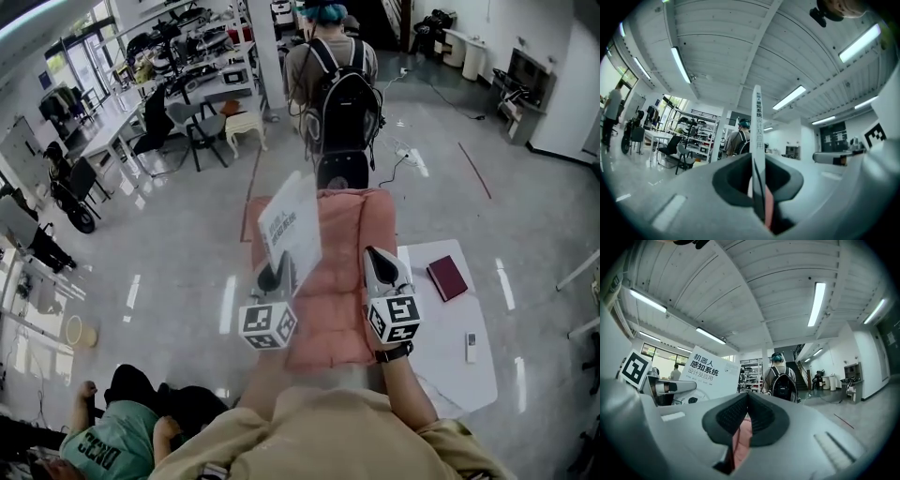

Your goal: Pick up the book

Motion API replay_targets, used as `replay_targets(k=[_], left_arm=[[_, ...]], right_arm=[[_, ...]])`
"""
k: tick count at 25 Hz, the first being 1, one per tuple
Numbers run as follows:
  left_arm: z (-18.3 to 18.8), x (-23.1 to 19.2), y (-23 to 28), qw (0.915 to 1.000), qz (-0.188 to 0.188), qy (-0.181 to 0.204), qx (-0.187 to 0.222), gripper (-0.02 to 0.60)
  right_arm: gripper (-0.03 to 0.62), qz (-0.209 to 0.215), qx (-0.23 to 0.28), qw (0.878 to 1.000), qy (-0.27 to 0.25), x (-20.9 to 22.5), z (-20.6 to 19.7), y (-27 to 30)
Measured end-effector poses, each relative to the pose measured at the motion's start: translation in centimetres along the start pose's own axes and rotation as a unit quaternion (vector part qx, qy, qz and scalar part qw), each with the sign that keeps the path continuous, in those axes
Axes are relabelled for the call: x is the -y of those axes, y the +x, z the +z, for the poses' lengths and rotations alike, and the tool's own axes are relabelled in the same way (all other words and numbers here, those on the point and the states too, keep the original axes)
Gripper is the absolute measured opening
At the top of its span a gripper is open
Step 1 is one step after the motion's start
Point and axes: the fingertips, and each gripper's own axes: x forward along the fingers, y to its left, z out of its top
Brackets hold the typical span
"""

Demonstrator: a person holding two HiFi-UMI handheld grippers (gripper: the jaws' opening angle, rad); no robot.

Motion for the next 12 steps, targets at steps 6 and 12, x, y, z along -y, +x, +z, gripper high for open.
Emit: replay_targets(k=[6,12], left_arm=[[0.2,-0.5,-1.0,0.9995,-0.031,-0.006,-0.001,0.041],[1.2,-1.7,-2.2,0.9986,-0.052,-0.008,0.006,0.041]], right_arm=[[0.006,-0.008,0.006,1.0,-0.006,-1.9,0.5,0.2],[0.006,-0.012,0.003,1.0,-0.011,-4.2,0.4,1.0]])
